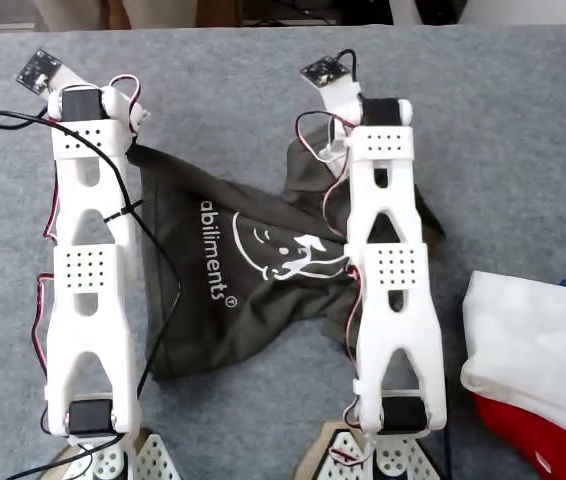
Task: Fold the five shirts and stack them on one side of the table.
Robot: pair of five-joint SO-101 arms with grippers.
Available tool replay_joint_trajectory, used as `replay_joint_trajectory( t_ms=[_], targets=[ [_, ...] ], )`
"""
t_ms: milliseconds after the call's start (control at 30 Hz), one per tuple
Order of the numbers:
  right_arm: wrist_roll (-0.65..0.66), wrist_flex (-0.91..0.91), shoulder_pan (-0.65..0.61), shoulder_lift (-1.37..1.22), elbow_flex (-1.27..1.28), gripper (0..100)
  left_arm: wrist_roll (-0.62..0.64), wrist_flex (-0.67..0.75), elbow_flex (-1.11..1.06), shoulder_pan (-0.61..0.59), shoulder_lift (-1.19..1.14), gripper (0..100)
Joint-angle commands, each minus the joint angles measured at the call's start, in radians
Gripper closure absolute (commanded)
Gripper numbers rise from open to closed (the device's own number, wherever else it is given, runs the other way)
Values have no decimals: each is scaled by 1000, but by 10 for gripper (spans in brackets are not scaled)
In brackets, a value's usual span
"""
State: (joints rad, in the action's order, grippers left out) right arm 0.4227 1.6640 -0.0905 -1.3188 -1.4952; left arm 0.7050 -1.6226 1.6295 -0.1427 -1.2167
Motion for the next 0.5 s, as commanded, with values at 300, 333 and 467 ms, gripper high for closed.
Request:
replay_joint_trajectory(
  t_ms=[300,333,467],
  targets=[
    [40,124,-114,12,82,994,-17,29,43,-2,-18,981],
    [40,124,-116,24,110,994,-17,37,43,-3,-21,981],
    [38,124,-99,127,297,994,-18,41,43,-8,-22,981]
  ],
)
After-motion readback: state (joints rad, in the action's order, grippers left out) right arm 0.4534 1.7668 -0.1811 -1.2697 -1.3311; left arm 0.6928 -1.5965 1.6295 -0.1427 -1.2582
